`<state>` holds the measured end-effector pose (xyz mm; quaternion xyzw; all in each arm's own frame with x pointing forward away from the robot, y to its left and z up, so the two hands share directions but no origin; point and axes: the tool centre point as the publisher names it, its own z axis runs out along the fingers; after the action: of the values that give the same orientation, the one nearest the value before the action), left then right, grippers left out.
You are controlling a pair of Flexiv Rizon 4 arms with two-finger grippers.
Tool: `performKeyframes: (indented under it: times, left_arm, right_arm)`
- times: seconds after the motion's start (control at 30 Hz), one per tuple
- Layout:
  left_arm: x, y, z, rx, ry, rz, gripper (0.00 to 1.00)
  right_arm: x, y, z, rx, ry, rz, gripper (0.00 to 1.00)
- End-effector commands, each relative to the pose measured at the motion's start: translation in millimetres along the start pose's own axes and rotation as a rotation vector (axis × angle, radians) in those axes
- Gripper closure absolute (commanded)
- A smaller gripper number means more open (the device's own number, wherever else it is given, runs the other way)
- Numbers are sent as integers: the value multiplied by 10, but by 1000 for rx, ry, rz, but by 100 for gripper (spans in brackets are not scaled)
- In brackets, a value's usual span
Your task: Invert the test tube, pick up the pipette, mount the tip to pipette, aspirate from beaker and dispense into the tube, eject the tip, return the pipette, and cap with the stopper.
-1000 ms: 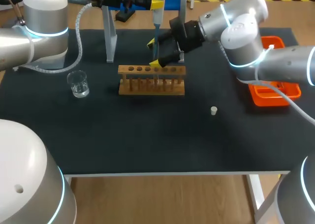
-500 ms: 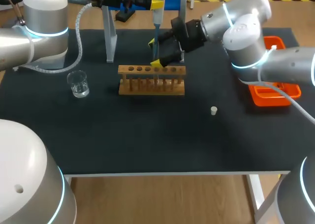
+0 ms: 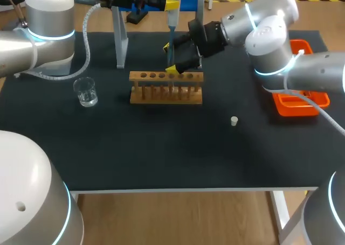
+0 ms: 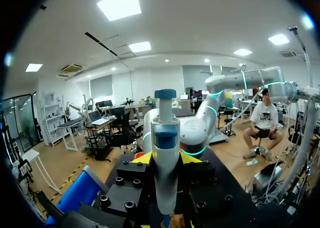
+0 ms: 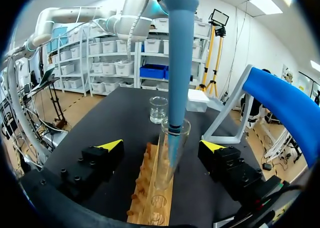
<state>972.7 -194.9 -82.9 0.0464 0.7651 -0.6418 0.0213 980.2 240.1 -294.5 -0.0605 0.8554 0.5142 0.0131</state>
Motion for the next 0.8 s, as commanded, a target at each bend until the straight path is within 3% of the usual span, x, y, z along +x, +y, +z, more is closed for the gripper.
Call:
performKeyframes:
  times: [0.03,0.8]
  left_arm:
    - [-9,-6,-7,-2,3,-1,100]
    - [33,-259,31,-31,-12,35,100]
  right_arm:
    - [6,6,-11,3,0,0,0]
    - [6,6,-11,3,0,0,0]
